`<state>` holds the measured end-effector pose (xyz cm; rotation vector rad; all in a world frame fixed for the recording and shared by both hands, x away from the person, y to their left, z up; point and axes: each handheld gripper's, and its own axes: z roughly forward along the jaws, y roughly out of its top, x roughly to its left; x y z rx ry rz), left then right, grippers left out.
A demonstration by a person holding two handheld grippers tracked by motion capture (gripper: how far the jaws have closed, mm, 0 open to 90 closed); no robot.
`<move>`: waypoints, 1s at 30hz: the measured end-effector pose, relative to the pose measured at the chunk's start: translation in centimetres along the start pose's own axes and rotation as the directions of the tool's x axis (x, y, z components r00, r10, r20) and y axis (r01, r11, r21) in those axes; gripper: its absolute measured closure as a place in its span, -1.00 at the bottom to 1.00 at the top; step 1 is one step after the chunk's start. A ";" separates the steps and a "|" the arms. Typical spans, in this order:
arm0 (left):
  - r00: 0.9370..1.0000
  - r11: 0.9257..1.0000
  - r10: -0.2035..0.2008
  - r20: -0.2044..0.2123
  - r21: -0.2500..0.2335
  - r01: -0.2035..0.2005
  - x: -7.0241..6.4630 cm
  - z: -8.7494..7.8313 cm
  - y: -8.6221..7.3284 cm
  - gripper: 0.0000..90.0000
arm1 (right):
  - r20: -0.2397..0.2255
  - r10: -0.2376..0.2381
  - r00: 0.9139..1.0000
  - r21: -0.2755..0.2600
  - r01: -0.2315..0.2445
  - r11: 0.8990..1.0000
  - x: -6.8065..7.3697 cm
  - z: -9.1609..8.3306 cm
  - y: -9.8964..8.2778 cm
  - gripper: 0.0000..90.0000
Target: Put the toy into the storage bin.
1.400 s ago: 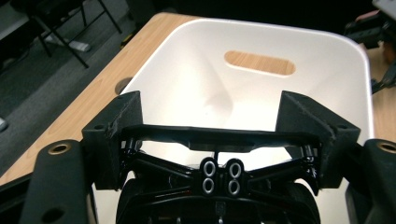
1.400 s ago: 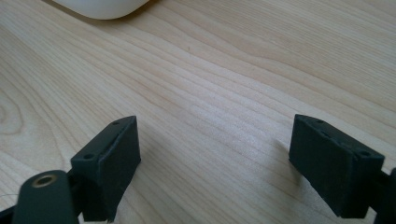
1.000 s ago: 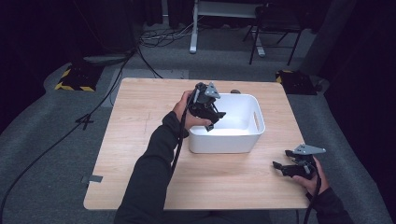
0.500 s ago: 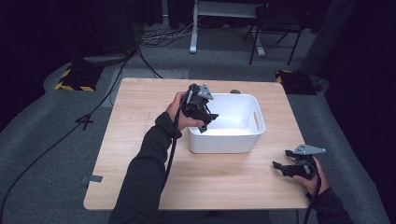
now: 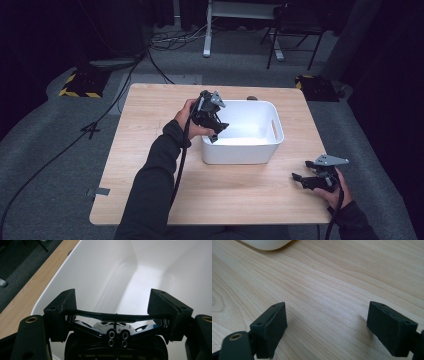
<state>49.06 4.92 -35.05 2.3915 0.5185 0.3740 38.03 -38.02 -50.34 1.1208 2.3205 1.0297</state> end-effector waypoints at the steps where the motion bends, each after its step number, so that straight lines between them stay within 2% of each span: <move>1: 1.000 1.000 0.003 -0.007 0.009 -0.003 0.0 0.1 0.0 -0.46 | 0.000 0.001 1.000 0.000 -0.001 1.000 0.0 0.0 0.0 -0.64; 4: 1.000 0.999 -0.010 -0.005 0.033 0.010 -0.1 0.2 0.0 -0.46 | 0.000 0.000 1.000 0.000 0.000 1.000 0.0 0.0 0.0 -0.64; 5: 1.000 1.000 0.004 -0.005 0.026 -0.004 0.1 0.3 0.0 -0.46 | 0.000 0.000 1.000 0.000 0.000 1.000 0.0 0.0 0.0 -0.64; 9: 1.000 0.999 -0.005 -0.009 0.044 0.006 0.2 0.3 0.0 -0.46 | 0.000 -0.001 1.000 -0.001 0.001 1.000 0.0 0.0 0.0 -0.64; 13: 1.000 0.997 -0.009 -0.010 0.077 0.010 0.1 0.4 -0.1 -0.46 | 0.000 -0.001 1.000 0.000 0.001 1.000 0.0 0.0 0.0 -0.64; 16: 1.000 0.995 0.003 -0.002 0.101 -0.002 0.1 0.7 -0.1 -0.47 | -0.001 -0.002 1.000 0.000 0.002 1.000 0.0 0.0 0.0 -0.64; 17: 1.000 0.995 -0.027 -0.004 0.092 0.027 -0.1 0.8 -0.2 -0.47 | -0.001 -0.002 1.000 0.000 0.002 1.000 0.0 0.0 0.0 -0.64; 18: 0.999 0.995 -0.037 -0.015 0.097 0.039 -0.3 1.0 -0.2 -0.47 | -0.001 -0.001 1.000 0.000 0.001 1.000 0.0 0.0 0.0 -0.64; 19: 1.000 0.993 -0.007 -0.014 0.118 0.009 -0.2 1.0 -0.1 -0.47 | -0.001 -0.001 1.000 0.000 0.001 1.000 0.0 0.0 0.0 -0.64; 21: 1.000 0.990 0.011 -0.020 0.142 -0.008 -0.1 0.9 0.0 -0.48 | -0.001 -0.001 1.000 0.000 0.001 1.000 0.0 0.0 0.0 -0.64; 22: 0.999 0.992 -0.002 -0.032 0.130 0.006 -0.2 0.7 0.0 -0.47 | -0.002 -0.002 1.000 0.000 0.002 1.000 0.0 0.0 0.0 -0.64; 23: 0.999 0.993 -0.033 -0.024 0.114 0.036 -0.3 0.5 0.0 -0.46 | -0.002 -0.002 1.000 0.000 0.002 1.000 0.0 0.0 0.0 -0.64; 24: 0.999 0.995 -0.026 -0.019 0.096 0.028 -0.2 0.1 0.1 -0.43 | -0.003 -0.003 1.000 0.001 0.003 1.000 0.0 0.0 0.0 -0.64; 25: 1.000 0.998 -0.018 -0.018 0.054 0.019 0.0 -0.4 0.2 -0.39 | -0.002 -0.005 1.000 0.001 0.005 1.000 0.0 0.0 0.0 -0.64; 26: 0.999 0.999 -0.034 -0.019 0.041 0.035 0.0 -0.6 0.2 -0.37 | -0.004 -0.006 1.000 0.002 0.006 1.000 0.0 0.0 0.0 -0.64; 28: 0.999 0.999 -0.035 -0.021 0.036 0.036 0.1 -0.8 0.3 -0.38 | -0.004 -0.007 1.000 0.002 0.007 1.000 0.0 0.0 0.0 -0.64; 30: 0.998 0.999 -0.035 -0.047 0.029 0.036 0.0 -0.9 0.2 -0.39 | -0.003 -0.006 1.000 0.000 0.006 1.000 0.0 0.0 0.0 -0.64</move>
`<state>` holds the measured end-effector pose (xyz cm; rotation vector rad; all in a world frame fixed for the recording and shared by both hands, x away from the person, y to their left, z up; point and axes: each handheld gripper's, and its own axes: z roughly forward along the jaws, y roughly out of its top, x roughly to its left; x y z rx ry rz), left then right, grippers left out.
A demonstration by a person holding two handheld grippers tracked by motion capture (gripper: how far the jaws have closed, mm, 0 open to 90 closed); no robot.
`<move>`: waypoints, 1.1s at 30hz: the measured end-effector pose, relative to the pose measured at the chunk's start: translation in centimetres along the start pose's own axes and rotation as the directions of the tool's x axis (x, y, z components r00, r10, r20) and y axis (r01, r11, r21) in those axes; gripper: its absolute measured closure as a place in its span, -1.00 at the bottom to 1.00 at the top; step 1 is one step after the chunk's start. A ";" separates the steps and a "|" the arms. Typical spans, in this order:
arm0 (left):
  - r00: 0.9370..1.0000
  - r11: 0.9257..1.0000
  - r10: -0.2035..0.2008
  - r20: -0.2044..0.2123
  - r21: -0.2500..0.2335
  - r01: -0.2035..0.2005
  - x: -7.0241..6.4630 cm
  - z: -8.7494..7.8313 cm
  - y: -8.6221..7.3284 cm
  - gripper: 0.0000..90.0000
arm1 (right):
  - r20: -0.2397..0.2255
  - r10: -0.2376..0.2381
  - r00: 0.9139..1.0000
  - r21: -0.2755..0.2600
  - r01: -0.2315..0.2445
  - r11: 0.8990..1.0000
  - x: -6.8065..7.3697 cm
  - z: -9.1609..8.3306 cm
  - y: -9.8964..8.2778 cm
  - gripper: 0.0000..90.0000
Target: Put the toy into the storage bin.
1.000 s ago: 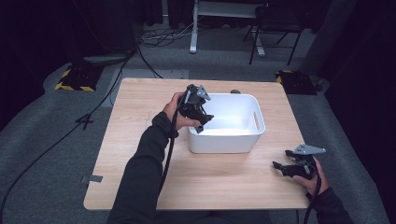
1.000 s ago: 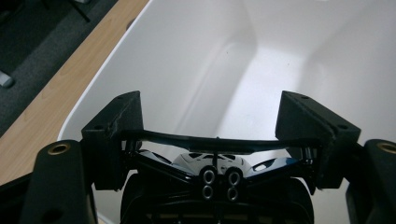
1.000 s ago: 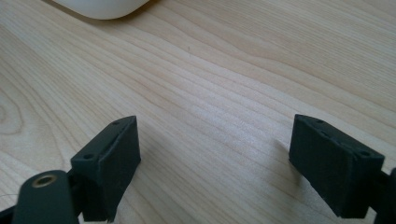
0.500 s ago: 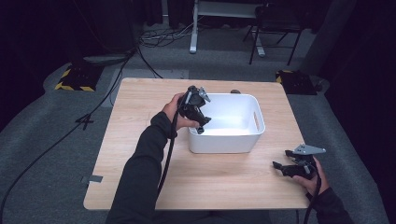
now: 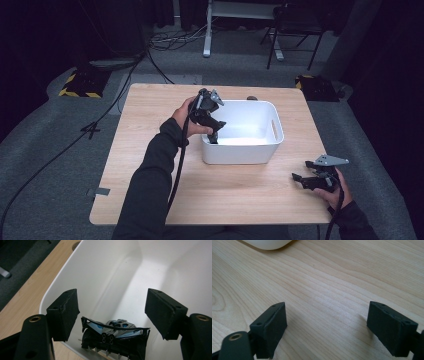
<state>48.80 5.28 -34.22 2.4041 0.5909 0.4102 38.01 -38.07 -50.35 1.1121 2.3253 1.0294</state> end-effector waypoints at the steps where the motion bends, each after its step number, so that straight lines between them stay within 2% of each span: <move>1: 1.000 1.000 0.000 0.000 0.000 0.000 0.0 0.0 0.0 -0.40 | -0.001 0.000 1.000 0.004 0.000 1.000 0.0 0.0 0.0 -0.64; 3: 1.000 0.999 -0.020 -0.004 -0.025 0.020 0.2 -0.4 -0.1 -0.42 | -0.002 -0.002 1.000 0.005 0.002 1.000 0.0 0.0 0.0 -0.64; 4: 1.000 0.999 -0.028 0.015 -0.042 0.028 0.3 -0.5 -0.2 -0.44 | -0.002 0.001 1.000 0.002 -0.001 1.000 0.0 0.0 0.0 -0.64; 7: 0.999 0.998 -0.032 0.018 -0.055 0.033 0.3 -0.7 -0.3 -0.45 | -0.001 -0.001 1.000 0.002 0.001 1.000 0.0 0.0 0.0 -0.64; 9: 0.999 0.997 -0.035 -0.010 -0.068 0.034 0.3 -0.8 -0.5 -0.46 | -0.001 0.000 1.000 0.002 0.000 1.000 0.0 0.0 0.0 -0.64; 11: 0.999 0.996 -0.038 -0.005 -0.076 0.037 0.4 -0.9 -0.6 -0.47 | -0.002 -0.002 1.000 0.005 0.002 1.000 0.0 0.0 0.0 -0.64; 15: 0.994 0.983 -0.097 -0.048 -0.161 0.088 0.2 -1.6 -1.4 -0.50 | -0.001 0.001 1.000 0.001 -0.001 1.000 0.0 0.0 0.0 -0.64; 16: 0.994 0.980 -0.100 -0.043 -0.175 0.091 0.1 -1.8 -1.6 -0.52 | 0.000 0.000 1.000 0.002 0.000 1.000 0.0 0.0 0.0 -0.64; 18: 0.992 0.974 -0.112 -0.057 -0.205 0.098 0.2 -2.3 -1.9 -0.53 | -0.001 -0.001 1.000 0.000 0.001 1.000 0.0 0.0 0.0 -0.64; 21: 0.984 0.961 -0.156 -0.084 -0.242 0.132 0.2 -2.8 -2.3 -0.56 | -0.001 0.000 1.000 0.001 0.000 1.000 0.0 0.0 0.0 -0.64; 23: 0.983 0.959 -0.158 -0.093 -0.251 0.130 0.2 -3.1 -2.5 -0.55 | -0.001 0.000 1.000 0.000 0.000 1.000 0.0 0.0 0.0 -0.64; 25: 0.981 0.954 -0.164 -0.106 -0.272 0.130 0.3 -3.6 -2.8 -0.56 | -0.001 0.000 1.000 0.000 0.000 1.000 0.0 0.0 0.0 -0.64; 27: 0.980 0.953 -0.164 -0.109 -0.273 0.129 0.3 -3.9 -3.2 -0.56 | -0.002 -0.001 1.000 0.000 0.001 1.000 0.0 0.0 0.0 -0.65; 28: 0.980 0.950 -0.169 -0.105 -0.284 0.133 0.3 -3.9 -3.3 -0.56 | -0.003 -0.001 1.000 0.000 0.001 1.000 0.0 0.0 0.0 -0.65; 29: 0.980 0.950 -0.169 -0.105 -0.284 0.133 0.3 -3.9 -3.3 -0.57 | -0.003 -0.001 1.000 0.000 0.001 1.000 0.0 0.0 0.0 -0.65; 31: 0.975 0.949 -0.179 -0.131 -0.284 0.136 0.4 -4.3 -3.8 -0.58 | -0.003 -0.001 1.000 0.001 0.001 1.000 0.0 0.0 0.0 -0.65; 33: 0.974 0.947 -0.183 -0.131 -0.290 0.139 0.4 -4.4 -4.0 -0.59 | -0.003 -0.001 1.000 0.000 0.001 1.000 0.0 0.0 0.0 -0.65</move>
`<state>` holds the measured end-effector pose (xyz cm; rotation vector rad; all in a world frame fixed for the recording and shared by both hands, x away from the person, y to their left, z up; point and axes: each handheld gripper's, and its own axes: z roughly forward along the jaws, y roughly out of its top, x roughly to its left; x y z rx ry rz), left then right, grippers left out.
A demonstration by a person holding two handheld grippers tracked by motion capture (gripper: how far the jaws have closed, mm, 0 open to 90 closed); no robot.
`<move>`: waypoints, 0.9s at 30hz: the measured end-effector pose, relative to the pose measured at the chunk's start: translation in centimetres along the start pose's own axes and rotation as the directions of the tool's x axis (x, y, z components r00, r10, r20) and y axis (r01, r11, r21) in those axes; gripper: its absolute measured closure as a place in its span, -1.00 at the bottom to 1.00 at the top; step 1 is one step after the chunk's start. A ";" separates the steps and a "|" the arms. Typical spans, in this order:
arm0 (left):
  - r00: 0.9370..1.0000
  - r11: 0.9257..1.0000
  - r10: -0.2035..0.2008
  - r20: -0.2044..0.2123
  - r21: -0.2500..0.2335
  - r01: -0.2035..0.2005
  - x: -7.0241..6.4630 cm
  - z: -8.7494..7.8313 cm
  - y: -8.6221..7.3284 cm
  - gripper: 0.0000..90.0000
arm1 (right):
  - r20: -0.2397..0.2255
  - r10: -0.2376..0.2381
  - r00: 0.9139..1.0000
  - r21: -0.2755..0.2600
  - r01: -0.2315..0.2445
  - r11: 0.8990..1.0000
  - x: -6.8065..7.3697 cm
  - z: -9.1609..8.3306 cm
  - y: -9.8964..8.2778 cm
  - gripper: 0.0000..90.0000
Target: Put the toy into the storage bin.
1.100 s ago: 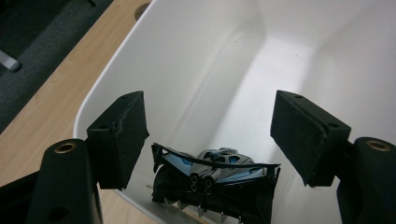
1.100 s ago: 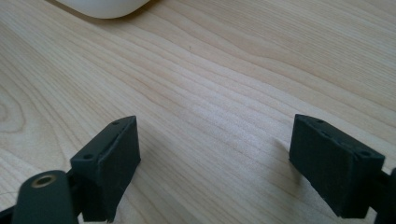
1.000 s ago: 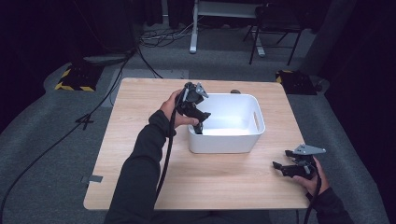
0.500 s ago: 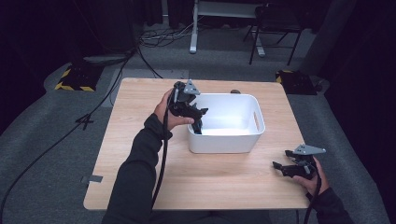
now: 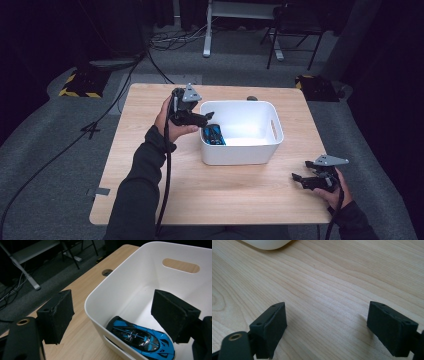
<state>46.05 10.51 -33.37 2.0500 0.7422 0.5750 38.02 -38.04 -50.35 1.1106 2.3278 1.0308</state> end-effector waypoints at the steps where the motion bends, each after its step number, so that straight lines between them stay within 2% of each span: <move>1: 1.000 1.000 0.004 -0.015 0.002 -0.004 0.3 -0.3 -0.3 -0.60 | 0.000 0.001 1.000 0.000 -0.001 1.000 0.0 0.0 0.0 -0.65; 3: 0.999 1.000 -0.018 -0.034 -0.010 0.017 0.4 -0.4 -0.5 -0.62 | 0.000 0.000 1.000 0.000 0.000 1.000 0.0 0.0 0.0 -0.65; 5: 0.999 1.000 -0.007 -0.046 -0.002 0.007 0.7 -0.7 -0.8 -0.62 | 0.000 0.000 1.000 0.000 0.000 1.000 0.0 0.0 0.0 -0.65; 6: 0.998 0.999 -0.026 -0.062 -0.020 0.025 0.7 -0.8 -0.9 -0.63 | 0.000 0.000 1.000 0.000 0.000 1.000 0.0 0.0 0.0 -0.65; 8: 0.997 1.000 -0.013 -0.072 -0.005 0.013 1.0 -1.0 -1.1 -0.64 | 0.000 -0.001 1.000 0.000 0.001 1.000 0.0 0.0 0.0 -0.65; 10: 0.993 1.000 -0.010 -0.114 -0.016 0.008 1.2 -1.4 -1.3 -0.64 | 0.000 0.000 1.000 0.000 0.000 1.000 0.0 0.0 0.0 -0.65; 12: 0.993 1.000 -0.019 -0.116 -0.027 0.016 1.2 -1.5 -1.4 -0.64 | 0.000 0.000 1.000 0.000 0.000 1.000 0.0 0.0 0.0 -0.65; 13: 0.991 0.999 -0.020 -0.134 -0.034 0.016 1.4 -1.9 -1.6 -0.64 | 0.000 0.000 1.000 0.000 0.000 1.000 0.0 0.0 0.0 -0.65; 15: 0.991 0.999 -0.023 -0.131 -0.032 0.019 1.4 -1.9 -1.6 -0.64 | 0.000 0.000 1.000 0.000 0.000 1.000 0.0 0.0 0.0 -0.65; 22: 0.986 1.000 -0.001 -0.165 0.014 0.004 1.6 -2.2 -2.2 -0.64 | 0.000 0.000 1.000 0.000 0.000 1.000 0.0 0.0 0.0 -0.65; 23: 0.983 0.999 0.005 -0.183 0.034 0.001 1.7 -2.2 -2.4 -0.64 | 0.000 -0.001 1.000 0.000 0.001 1.000 0.0 0.0 0.0 -0.65; 25: 0.982 0.999 0.011 -0.187 0.046 -0.002 1.7 -2.2 -2.6 -0.64 | 0.000 -0.001 1.000 0.000 0.001 1.000 0.0 0.0 0.0 -0.65; 26: 0.982 0.999 0.001 -0.189 0.037 0.006 1.7 -2.1 -2.8 -0.64 | 0.000 0.000 1.000 0.000 0.000 1.000 0.0 0.0 0.0 -0.65; 27: 0.981 0.999 0.016 -0.192 0.053 -0.006 1.8 -2.2 -2.9 -0.64 | 0.000 0.000 1.000 0.000 0.000 1.000 0.0 0.0 0.0 -0.65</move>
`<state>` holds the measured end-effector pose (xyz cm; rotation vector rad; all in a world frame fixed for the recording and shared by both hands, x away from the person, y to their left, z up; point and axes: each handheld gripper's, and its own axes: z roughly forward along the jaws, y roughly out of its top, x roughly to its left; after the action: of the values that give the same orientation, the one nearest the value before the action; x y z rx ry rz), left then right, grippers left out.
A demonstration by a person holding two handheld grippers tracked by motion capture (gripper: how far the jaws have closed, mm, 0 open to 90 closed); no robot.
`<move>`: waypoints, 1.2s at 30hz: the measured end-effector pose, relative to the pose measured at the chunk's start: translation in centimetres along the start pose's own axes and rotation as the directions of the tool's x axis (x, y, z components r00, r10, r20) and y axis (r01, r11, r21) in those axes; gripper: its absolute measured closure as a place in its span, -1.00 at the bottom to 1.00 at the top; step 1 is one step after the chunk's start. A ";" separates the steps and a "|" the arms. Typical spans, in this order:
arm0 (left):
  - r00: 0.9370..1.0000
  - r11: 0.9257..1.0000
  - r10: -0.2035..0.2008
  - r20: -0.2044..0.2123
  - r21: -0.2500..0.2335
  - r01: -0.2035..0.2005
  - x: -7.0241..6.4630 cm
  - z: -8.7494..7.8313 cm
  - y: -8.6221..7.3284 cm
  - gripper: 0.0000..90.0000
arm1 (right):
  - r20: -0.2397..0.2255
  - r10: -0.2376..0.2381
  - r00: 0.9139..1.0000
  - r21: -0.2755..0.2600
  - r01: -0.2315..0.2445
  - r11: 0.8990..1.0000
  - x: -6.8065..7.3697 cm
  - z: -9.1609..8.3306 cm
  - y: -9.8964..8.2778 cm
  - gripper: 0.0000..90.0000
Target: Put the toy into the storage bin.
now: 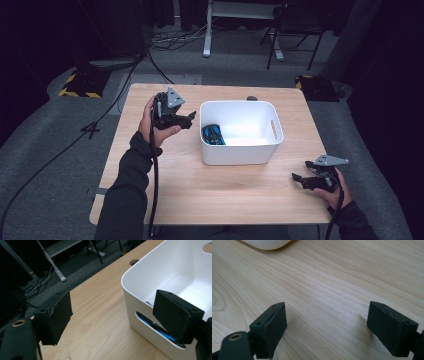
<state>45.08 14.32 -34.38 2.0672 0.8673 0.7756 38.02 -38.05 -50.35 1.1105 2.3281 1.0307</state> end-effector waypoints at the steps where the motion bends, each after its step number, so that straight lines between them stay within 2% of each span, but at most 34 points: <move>1: 1.000 1.000 -0.003 -0.002 0.004 0.003 0.0 0.0 -0.2 -0.64 | 0.000 0.000 1.000 0.000 0.000 1.000 0.0 0.0 0.0 -0.65; 5: 1.000 1.000 -0.021 -0.003 0.010 0.021 0.3 -0.1 -0.8 -0.64 | 0.000 0.000 1.000 0.000 0.000 1.000 0.0 0.0 0.0 -0.65; 7: 1.000 1.000 -0.014 -0.002 0.025 0.014 0.5 -0.2 -1.1 -0.64 | 0.000 0.000 1.000 0.000 0.000 1.000 0.0 0.0 0.0 -0.65; 8: 1.000 1.000 -0.020 -0.012 0.017 0.020 0.5 -0.2 -1.2 -0.63 | 0.000 0.000 1.000 0.000 0.000 1.000 0.0 0.0 0.0 -0.65; 9: 1.000 0.999 -0.030 -0.004 0.018 0.030 0.5 -0.2 -1.4 -0.64 | 0.000 0.000 1.000 0.000 0.000 1.000 0.0 0.0 0.0 -0.65; 10: 1.000 0.999 -0.013 -0.007 0.035 0.013 0.6 -0.4 -1.5 -0.64 | 0.000 0.000 1.000 0.000 0.000 1.000 0.0 0.0 0.0 -0.65; 11: 1.000 0.999 -0.027 -0.003 0.026 0.027 0.5 -0.3 -1.7 -0.64 | 0.000 0.000 1.000 0.000 0.000 1.000 0.0 0.0 0.0 -0.65; 13: 1.000 0.999 -0.015 -0.010 0.043 0.015 0.6 -0.4 -1.9 -0.64 | 0.000 0.000 1.000 0.000 0.000 1.000 0.0 0.0 0.0 -0.65; 15: 1.000 0.999 -0.020 -0.004 0.041 0.020 0.5 -0.4 -2.1 -0.64 | 0.000 0.000 1.000 0.000 0.000 1.000 0.0 0.0 0.0 -0.65; 18: 1.000 0.998 -0.006 -0.013 0.058 0.007 0.4 -0.4 -2.6 -0.64 | 0.000 0.000 1.000 0.000 0.000 1.000 0.0 0.0 0.0 -0.65; 21: 1.000 0.997 0.006 -0.006 0.079 -0.006 0.3 -0.3 -3.1 -0.64 | 0.000 -0.001 1.000 0.000 0.001 1.000 0.0 0.0 0.0 -0.65; 22: 1.000 0.997 0.005 -0.021 0.076 -0.003 0.2 -0.4 -3.2 -0.63 | 0.000 0.000 1.000 0.000 0.000 1.000 0.0 0.0 0.0 -0.65; 23: 1.000 0.996 0.008 -0.007 0.086 -0.007 0.2 -0.3 -3.4 -0.63 | 0.000 0.000 1.000 0.000 0.000 1.000 0.0 0.0 0.0 -0.65; 24: 1.000 0.996 0.017 -0.013 0.090 -0.016 0.2 -0.4 -3.5 -0.63 | 0.000 0.000 1.000 0.000 0.000 1.000 0.0 0.0 0.0 -0.65; 25: 1.000 0.996 0.009 -0.015 0.088 -0.008 0.0 -0.4 -3.6 -0.63 | 0.000 0.000 1.000 0.000 0.000 1.000 0.0 0.0 0.0 -0.65; 27: 1.000 0.995 0.016 -0.006 0.101 -0.016 -0.1 -0.4 -3.9 -0.64 | 0.000 0.000 1.000 0.000 0.000 1.000 0.0 0.0 0.0 -0.65; 28: 0.999 0.994 0.025 -0.020 0.103 -0.023 -0.1 -0.5 -4.0 -0.64 | 0.000 0.000 1.000 0.000 0.000 1.000 0.0 0.0 0.0 -0.65; 30: 1.000 0.994 0.025 -0.002 0.109 -0.025 -0.3 -0.5 -4.3 -0.63 | 0.000 0.000 1.000 0.000 0.000 1.000 0.0 0.0 0.0 -0.65; 31: 1.000 0.994 0.022 -0.014 0.106 -0.021 -0.4 -0.5 -4.5 -0.63 | 0.000 0.000 1.000 0.000 0.000 1.000 0.0 0.0 0.0 -0.65; 34: 1.000 0.991 0.030 -0.001 0.127 -0.030 -0.7 -0.4 -5.1 -0.63 | 0.000 -0.001 1.000 -0.001 0.001 1.000 0.0 0.0 0.0 -0.65; 35: 0.999 0.991 0.038 -0.015 0.127 -0.036 -0.8 -0.4 -5.3 -0.63 | 0.000 -0.001 1.000 0.000 0.001 1.000 0.0 0.0 0.0 -0.65; 36: 0.999 0.991 0.036 -0.011 0.131 -0.035 -0.8 -0.4 -5.6 -0.63 | 0.000 0.000 1.000 0.000 0.000 1.000 0.0 0.0 0.0 -0.65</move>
<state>42.54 16.57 -38.86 2.2000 0.9127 0.7705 38.02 -38.05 -50.35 1.1102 2.3281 1.0308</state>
